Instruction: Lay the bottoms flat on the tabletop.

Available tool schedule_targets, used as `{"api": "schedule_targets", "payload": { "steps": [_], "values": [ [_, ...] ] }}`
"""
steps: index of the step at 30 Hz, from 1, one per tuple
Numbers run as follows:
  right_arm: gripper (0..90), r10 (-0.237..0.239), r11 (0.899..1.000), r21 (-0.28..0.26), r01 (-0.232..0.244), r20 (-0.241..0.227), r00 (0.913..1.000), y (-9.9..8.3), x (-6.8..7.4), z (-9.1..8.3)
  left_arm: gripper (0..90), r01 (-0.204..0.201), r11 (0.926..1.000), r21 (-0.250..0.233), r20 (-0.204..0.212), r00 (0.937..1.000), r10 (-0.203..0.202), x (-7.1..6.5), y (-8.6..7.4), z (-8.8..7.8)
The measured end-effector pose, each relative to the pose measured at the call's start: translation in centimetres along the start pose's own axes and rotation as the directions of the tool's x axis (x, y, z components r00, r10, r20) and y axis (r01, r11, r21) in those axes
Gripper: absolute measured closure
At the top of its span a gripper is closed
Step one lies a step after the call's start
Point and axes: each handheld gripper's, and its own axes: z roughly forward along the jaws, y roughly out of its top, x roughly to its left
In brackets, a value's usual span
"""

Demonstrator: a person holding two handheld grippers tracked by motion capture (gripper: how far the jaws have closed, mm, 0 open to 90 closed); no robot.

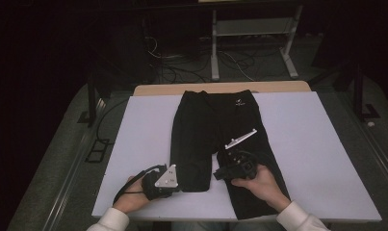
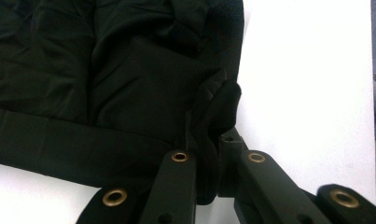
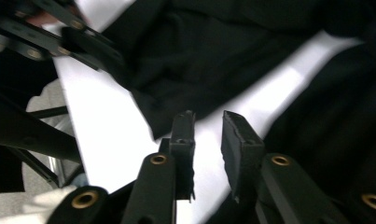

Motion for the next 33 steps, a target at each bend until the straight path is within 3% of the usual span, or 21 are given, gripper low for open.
{"api": "schedule_targets", "payload": {
  "steps": [7, 11, 13, 20, 21, 24, 29, 32, 33],
  "values": [
    [60.5, -0.083, 0.996, -0.035, 0.083, 0.001, 0.9965, 1.2, 1.9, 1.6, 86.3, 0.004, 1.0, 0.002, 0.0, 1.0, -0.004, 0.0, 0.0, -0.1],
    [57.0, -0.104, 0.993, -0.046, 0.104, 0.016, 0.9945, 1.6, 2.4, 2.3, 86.0, 0.004, 1.0, 0.002, 0.003, 1.0, -0.004, 0.0, -0.1, -0.1],
    [53.3, -0.137, 0.989, -0.051, 0.139, 0.043, 0.9897, 1.7, 2.7, 2.7, 86.0, 0.005, 1.0, 0.003, 0.005, 1.0, -0.005, 0.0, -0.1, -0.1],
    [47.4, -0.171, 0.984, -0.033, 0.174, 0.083, 0.9818, 1.5, 2.9, 3.6, 86.1, 0.013, 0.9999, 0.001, 0.009, 0.9999, -0.013, 0.1, -0.2, 0.0],
    [46.2, -0.191, 0.981, -0.021, 0.194, 0.096, 0.9768, 1.2, 3.1, 3.6, 86.1, 0.016, 0.9999, 0.001, 0.01, 0.9998, -0.016, 0.1, -0.2, 0.0],
    [44.9, -0.206, 0.978, -0.017, 0.209, 0.107, 0.9726, 0.9, 3.1, 3.5, 86.1, 0.018, 0.9998, 0.005, 0.013, 0.9998, -0.018, 0.2, -0.2, 0.0],
    [44.5, -0.209, 0.978, 0.006, 0.21, 0.146, 0.967, 0.3, 2.8, 3.9, 86.1, 0.038, 0.9993, -0.001, 0.021, 0.9991, -0.038, 0.2, -0.2, 0.2],
    [52.1, -0.219, 0.975, -0.004, 0.224, 0.181, 0.9586, 0.0, 2.8, 4.2, 85.8, 0.047, 0.9989, -0.002, 0.024, 0.9986, -0.047, 0.3, -0.3, 0.1],
    [58.3, -0.227, 0.973, 0.001, 0.232, 0.208, 0.9513, -0.1, 2.9, 4.2, 85.8, 0.049, 0.9988, -0.004, 0.025, 0.9985, -0.049, 0.4, -0.4, 0.1]
  ]
}}
